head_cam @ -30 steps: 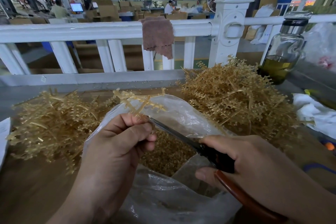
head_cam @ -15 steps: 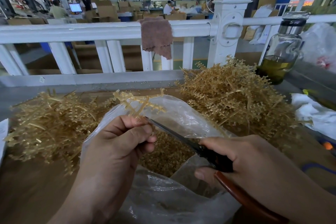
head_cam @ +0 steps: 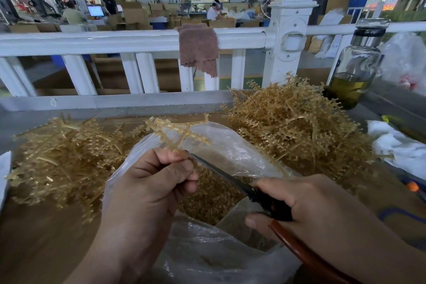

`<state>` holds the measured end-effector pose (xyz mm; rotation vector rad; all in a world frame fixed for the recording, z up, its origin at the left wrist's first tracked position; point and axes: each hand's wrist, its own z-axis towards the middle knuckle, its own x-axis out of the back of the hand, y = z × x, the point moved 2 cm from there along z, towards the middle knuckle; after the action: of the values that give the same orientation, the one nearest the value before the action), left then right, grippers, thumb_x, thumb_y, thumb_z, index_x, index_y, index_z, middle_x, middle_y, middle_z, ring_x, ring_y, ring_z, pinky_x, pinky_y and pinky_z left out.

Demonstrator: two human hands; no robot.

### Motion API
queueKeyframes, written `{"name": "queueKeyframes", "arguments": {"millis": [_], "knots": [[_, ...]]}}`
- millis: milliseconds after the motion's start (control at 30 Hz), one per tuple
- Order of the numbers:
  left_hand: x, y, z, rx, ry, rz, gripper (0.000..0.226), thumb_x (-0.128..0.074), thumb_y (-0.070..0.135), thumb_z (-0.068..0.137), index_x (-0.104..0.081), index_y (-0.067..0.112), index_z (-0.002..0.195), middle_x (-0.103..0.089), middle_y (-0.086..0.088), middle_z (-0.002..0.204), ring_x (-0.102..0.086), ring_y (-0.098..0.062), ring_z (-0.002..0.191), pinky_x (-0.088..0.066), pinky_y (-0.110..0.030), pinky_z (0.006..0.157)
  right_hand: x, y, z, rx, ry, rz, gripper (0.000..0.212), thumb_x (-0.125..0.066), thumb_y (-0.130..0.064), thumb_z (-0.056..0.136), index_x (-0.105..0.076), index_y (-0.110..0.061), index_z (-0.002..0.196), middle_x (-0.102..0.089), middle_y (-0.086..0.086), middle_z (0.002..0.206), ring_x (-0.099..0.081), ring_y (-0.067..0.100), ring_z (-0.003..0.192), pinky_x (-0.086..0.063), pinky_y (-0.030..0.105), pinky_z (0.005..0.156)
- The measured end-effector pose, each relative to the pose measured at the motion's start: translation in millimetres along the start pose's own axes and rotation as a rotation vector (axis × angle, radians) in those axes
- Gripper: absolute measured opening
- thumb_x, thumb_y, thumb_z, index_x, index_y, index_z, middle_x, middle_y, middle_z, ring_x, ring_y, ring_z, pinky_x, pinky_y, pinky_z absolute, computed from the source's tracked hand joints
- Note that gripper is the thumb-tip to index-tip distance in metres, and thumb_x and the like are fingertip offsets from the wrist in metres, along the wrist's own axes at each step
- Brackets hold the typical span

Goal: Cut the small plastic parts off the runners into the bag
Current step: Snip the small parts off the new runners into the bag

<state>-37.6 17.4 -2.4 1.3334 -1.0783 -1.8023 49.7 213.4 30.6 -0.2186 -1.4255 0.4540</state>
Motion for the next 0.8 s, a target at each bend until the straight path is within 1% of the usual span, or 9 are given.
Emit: {"name": "queueKeyframes", "arguments": {"millis": [300,367,433,467,533,567,633,733,800], "knots": [[0.8,-0.1,-0.2,0.000,-0.001,-0.021,0.012,-0.071,0.006,0.065,-0.065,0.015,0.069,-0.062,-0.007,0.068,-0.062,-0.014,0.060,-0.053,-0.022,0.053,-0.6,1.0,-0.8,-0.007,0.001,0.018,0.043,-0.055,-0.067,0.078,-0.061,-0.026,0.087,-0.059,-0.015,0.067,-0.058,0.001,0.069,-0.041,0.018,0.058],[0.1,0.3,-0.5,-0.003,-0.009,-0.008,0.013,-0.071,0.004,0.066,-0.065,0.016,0.068,-0.062,-0.006,0.068,-0.062,-0.014,0.061,-0.053,-0.022,0.053,-0.2,1.4,-1.8,-0.006,0.004,0.008,0.043,-0.053,-0.069,0.078,-0.061,-0.027,0.088,-0.059,-0.013,0.066,-0.058,0.004,0.069,-0.041,0.019,0.058],[0.5,0.3,-0.6,-0.009,-0.006,0.030,0.022,-0.076,0.001,0.069,-0.067,0.021,0.064,-0.064,-0.004,0.069,-0.064,-0.015,0.061,-0.053,-0.022,0.053,0.1,2.6,-1.8,-0.002,0.004,-0.013,0.047,-0.050,-0.071,0.076,-0.064,-0.030,0.094,-0.061,-0.015,0.068,-0.059,0.004,0.071,-0.043,0.020,0.059],[1.5,-0.1,-0.5,-0.013,-0.004,0.052,0.022,-0.078,0.004,0.071,-0.068,0.022,0.064,-0.066,-0.005,0.070,-0.064,-0.016,0.062,-0.053,-0.023,0.054,0.1,3.2,-1.8,0.000,0.004,-0.023,0.051,-0.047,-0.073,0.075,-0.064,-0.031,0.098,-0.062,-0.017,0.071,-0.060,0.003,0.072,-0.044,0.020,0.060],[1.8,1.5,-1.0,-0.016,0.011,0.091,0.015,-0.081,0.023,0.074,-0.069,0.023,0.067,-0.069,-0.010,0.074,-0.067,-0.017,0.065,-0.054,-0.024,0.055,-0.4,5.3,-1.4,0.006,0.007,-0.038,0.054,-0.042,-0.076,0.073,-0.064,-0.033,0.098,-0.061,-0.019,0.071,-0.059,0.002,0.071,-0.043,0.020,0.059],[2.6,1.4,-1.1,-0.022,0.018,0.120,0.019,-0.084,0.031,0.076,-0.069,0.023,0.067,-0.070,-0.010,0.076,-0.067,-0.017,0.065,-0.055,-0.024,0.055,-0.8,6.2,-1.1,0.010,0.009,-0.041,0.055,-0.039,-0.078,0.072,-0.063,-0.034,0.096,-0.059,-0.019,0.068,-0.058,0.001,0.070,-0.042,0.020,0.057],[3.7,0.6,-0.7,-0.039,0.044,0.156,0.018,-0.075,0.036,0.079,-0.067,0.025,0.066,-0.070,-0.008,0.076,-0.067,-0.018,0.066,-0.055,-0.025,0.055,-1.4,7.2,-0.8,0.011,0.012,-0.042,0.057,-0.036,-0.080,0.070,-0.062,-0.035,0.096,-0.058,-0.020,0.066,-0.058,0.001,0.068,-0.041,0.019,0.055],[4.0,-0.1,0.1,-0.057,0.070,0.159,0.017,-0.067,0.030,0.081,-0.066,0.024,0.065,-0.068,-0.007,0.078,-0.066,-0.017,0.068,-0.055,-0.024,0.059,-1.3,7.9,0.0,0.002,0.022,-0.026,0.056,-0.039,-0.080,0.071,-0.060,-0.034,0.093,-0.059,-0.015,0.068,-0.057,0.003,0.068,-0.041,0.020,0.056],[3.3,0.3,0.3,-0.073,0.063,0.133,0.019,-0.065,0.026,0.082,-0.066,0.025,0.064,-0.065,-0.004,0.075,-0.064,-0.016,0.067,-0.055,-0.024,0.060,-0.2,7.0,0.4,0.001,0.031,0.011,0.053,-0.043,-0.079,0.072,-0.060,-0.034,0.093,-0.060,-0.016,0.075,-0.058,0.002,0.069,-0.042,0.018,0.058]]}}
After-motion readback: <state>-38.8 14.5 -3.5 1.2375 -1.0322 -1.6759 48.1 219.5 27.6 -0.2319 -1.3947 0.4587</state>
